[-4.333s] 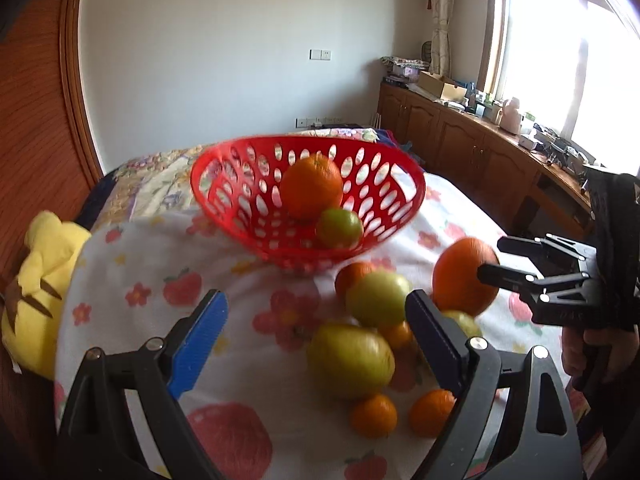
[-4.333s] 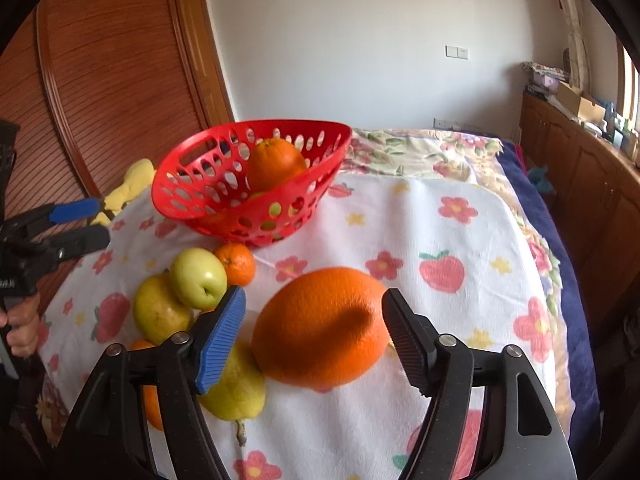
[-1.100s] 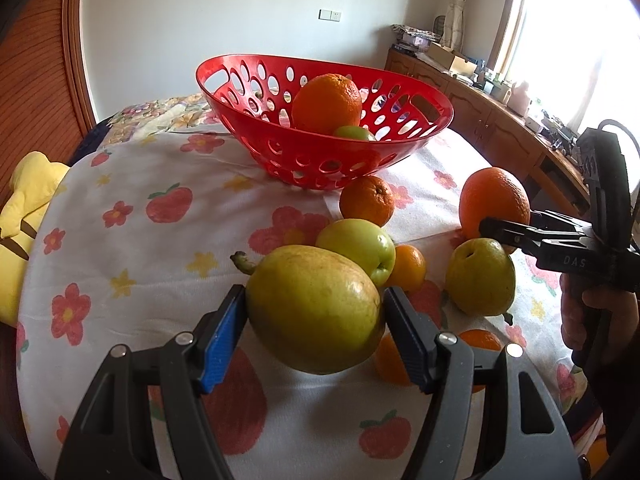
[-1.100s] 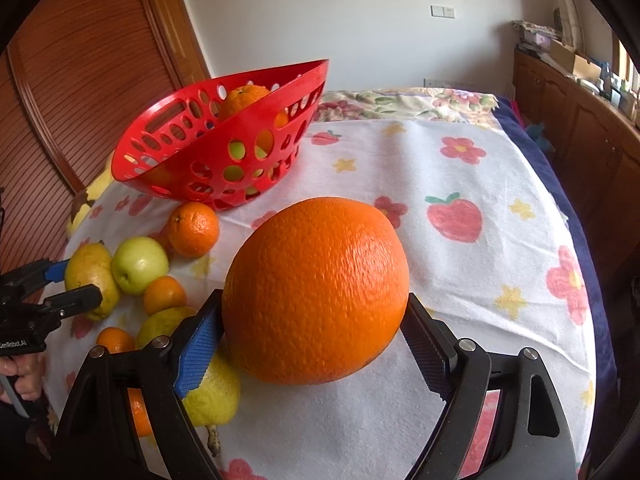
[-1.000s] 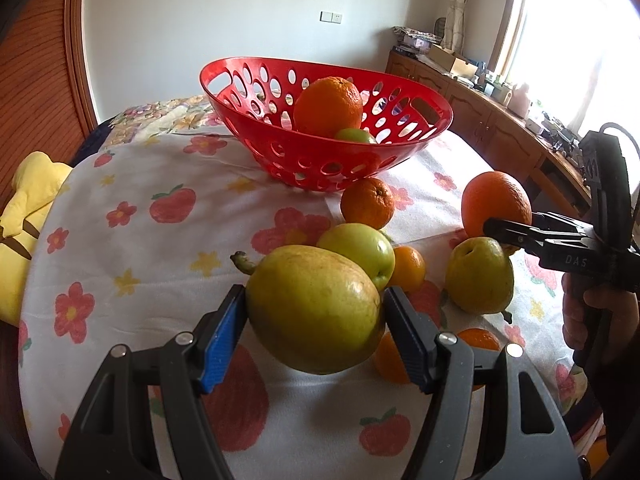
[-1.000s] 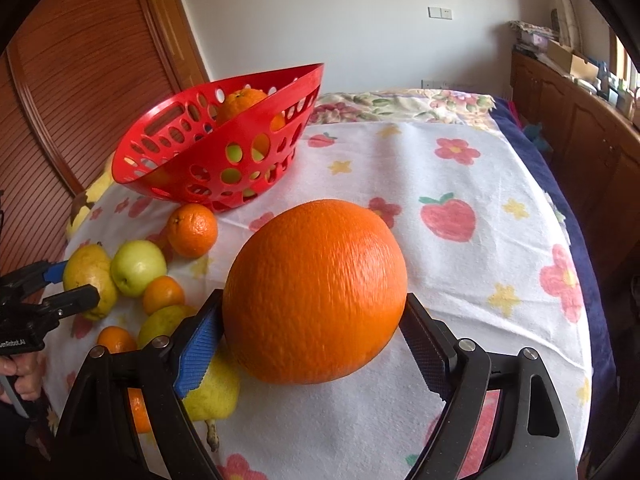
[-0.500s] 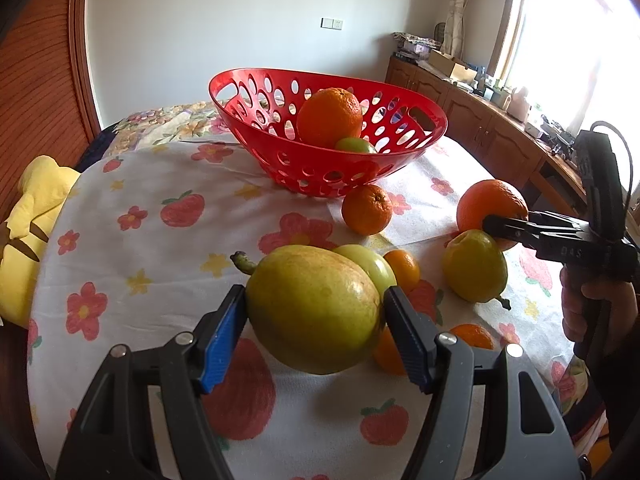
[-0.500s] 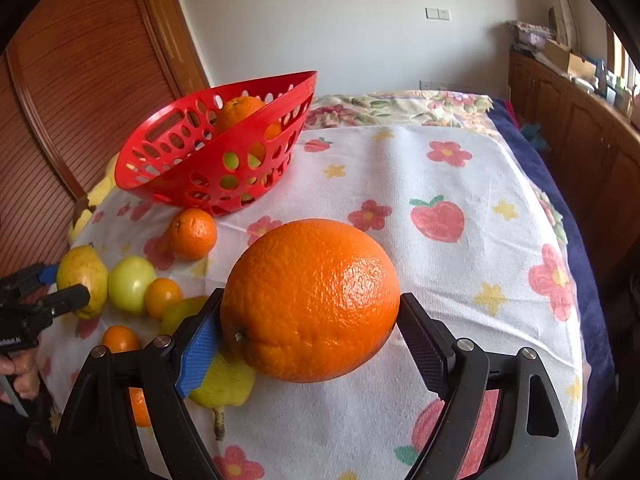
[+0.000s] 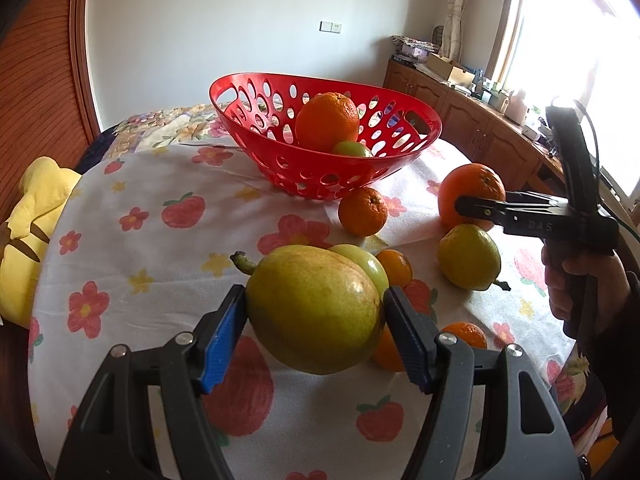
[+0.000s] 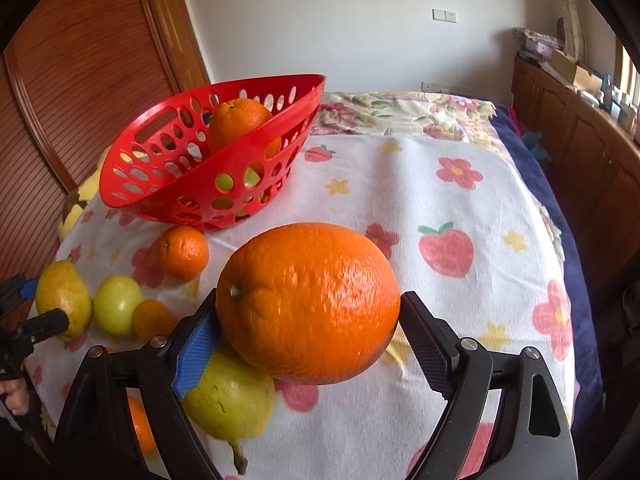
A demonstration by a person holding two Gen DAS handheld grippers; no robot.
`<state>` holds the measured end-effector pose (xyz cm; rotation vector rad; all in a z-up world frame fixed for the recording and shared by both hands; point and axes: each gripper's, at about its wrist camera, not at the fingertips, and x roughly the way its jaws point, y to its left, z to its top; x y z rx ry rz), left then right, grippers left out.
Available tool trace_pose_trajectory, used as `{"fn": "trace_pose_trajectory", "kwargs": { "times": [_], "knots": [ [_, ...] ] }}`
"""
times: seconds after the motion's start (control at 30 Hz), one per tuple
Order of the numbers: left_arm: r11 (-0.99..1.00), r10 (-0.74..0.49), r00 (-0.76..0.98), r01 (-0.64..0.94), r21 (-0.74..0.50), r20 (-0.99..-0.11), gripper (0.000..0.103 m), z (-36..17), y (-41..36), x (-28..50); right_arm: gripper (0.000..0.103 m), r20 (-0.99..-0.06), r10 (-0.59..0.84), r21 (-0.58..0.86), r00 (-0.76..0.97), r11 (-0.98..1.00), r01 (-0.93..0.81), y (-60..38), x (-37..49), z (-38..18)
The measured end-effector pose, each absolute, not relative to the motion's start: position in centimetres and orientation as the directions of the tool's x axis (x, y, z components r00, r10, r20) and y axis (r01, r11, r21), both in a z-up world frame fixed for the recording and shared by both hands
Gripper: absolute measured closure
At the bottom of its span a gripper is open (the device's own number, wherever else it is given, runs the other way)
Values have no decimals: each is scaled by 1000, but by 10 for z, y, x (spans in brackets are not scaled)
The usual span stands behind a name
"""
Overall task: Organize fruits
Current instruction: 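Lift the big orange with the right tool while the left tool lifts the pear toward the basket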
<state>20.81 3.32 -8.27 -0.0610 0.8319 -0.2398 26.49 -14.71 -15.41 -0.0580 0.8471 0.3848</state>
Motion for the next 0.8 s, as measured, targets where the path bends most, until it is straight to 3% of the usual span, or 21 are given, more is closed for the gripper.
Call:
{"fn": "trace_pose_trajectory", "kwargs": {
  "times": [0.3, 0.8],
  "knots": [
    [972, -233, 659, 183, -148, -715, 34, -77, 37, 208, 17, -729, 289, 56, 620, 929, -366, -139, 272, -154],
    [963, -266, 707, 219, -155, -655, 34, -38, 31, 228, 18, -696, 356, 156, 623, 923, -353, -168, 265, -151]
  ]
}}
